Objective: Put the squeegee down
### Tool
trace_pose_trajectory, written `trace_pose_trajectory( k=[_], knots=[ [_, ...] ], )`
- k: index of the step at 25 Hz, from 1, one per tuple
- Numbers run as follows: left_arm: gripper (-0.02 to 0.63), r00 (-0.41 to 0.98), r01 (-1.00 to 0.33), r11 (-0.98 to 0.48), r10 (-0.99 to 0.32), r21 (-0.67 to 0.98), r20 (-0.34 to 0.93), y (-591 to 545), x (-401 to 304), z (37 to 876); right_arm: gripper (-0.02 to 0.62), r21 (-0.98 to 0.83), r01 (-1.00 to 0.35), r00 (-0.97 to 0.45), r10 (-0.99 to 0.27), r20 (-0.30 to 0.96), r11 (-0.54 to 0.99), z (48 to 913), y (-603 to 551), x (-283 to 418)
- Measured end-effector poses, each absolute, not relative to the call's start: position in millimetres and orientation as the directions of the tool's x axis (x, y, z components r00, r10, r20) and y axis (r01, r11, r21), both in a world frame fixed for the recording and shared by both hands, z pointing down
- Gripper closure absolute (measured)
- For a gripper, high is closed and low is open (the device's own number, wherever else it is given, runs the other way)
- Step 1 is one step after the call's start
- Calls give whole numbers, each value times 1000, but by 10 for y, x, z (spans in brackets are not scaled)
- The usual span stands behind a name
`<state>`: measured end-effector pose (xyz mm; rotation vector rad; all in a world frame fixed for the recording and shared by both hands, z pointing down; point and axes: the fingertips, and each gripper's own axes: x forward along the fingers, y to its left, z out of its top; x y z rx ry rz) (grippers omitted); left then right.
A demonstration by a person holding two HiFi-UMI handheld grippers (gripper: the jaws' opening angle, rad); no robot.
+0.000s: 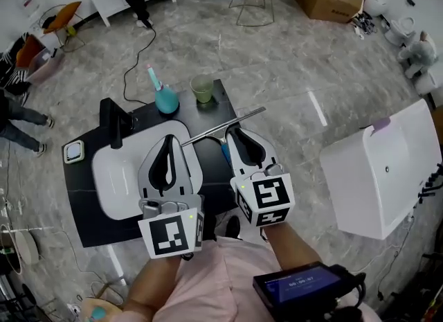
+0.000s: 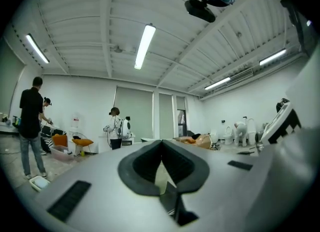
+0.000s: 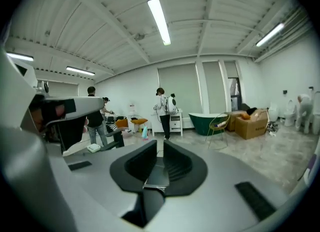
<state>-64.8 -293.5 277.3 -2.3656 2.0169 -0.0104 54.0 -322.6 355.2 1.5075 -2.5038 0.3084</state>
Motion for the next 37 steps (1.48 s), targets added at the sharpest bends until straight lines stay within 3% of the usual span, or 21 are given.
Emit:
trace_pose_trajectory(
  k=[2,15,37],
  knots=[
    [597,166,-986,-164,-985,-35,-49,-2858,-582,2622,597,-49,-892,-448,-863,235,450,3370,-3148,606],
    [597,166,-983,-156,-980,-92,-107,-2669,-424,2495,600,0,-884,-460,-873,163,467,3167,-2963,794],
    [597,179,-980,-169,-978,-102,-109,-2659,-376,2522,598,-13,-887,-458,-873,165,462,3172,-2945,818]
  ],
)
